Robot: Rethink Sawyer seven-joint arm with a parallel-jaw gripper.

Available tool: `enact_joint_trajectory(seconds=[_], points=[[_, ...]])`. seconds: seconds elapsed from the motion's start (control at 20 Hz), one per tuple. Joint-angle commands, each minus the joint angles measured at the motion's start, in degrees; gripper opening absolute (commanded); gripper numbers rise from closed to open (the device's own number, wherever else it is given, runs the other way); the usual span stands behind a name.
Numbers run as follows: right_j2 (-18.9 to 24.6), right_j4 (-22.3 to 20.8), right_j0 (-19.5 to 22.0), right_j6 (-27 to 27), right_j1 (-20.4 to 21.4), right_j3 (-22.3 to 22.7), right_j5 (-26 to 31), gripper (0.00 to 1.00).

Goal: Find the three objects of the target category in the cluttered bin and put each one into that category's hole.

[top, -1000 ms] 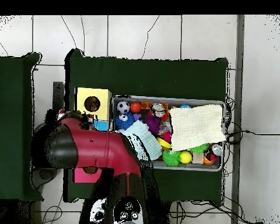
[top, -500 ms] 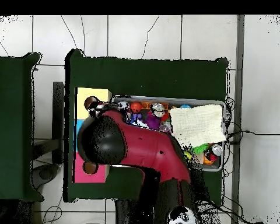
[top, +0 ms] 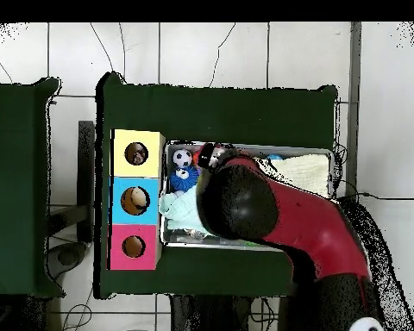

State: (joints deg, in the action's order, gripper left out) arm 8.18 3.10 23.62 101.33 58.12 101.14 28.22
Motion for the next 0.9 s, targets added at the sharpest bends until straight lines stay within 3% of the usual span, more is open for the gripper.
enact_joint_trajectory(seconds=[0.05,0.3,0.35,0.9], points=[[11.23,-7.07,5.96,-18.28,-1.72,3.69,6.33,0.0],[13.57,-11.63,7.01,-14.91,-3.76,2.78,3.88,0.0],[14.79,-12.7,7.79,-12.97,-3.64,3.04,3.54,1.0],[18.72,-15.39,10.19,-9.94,-3.7,3.43,3.0,1.0]])
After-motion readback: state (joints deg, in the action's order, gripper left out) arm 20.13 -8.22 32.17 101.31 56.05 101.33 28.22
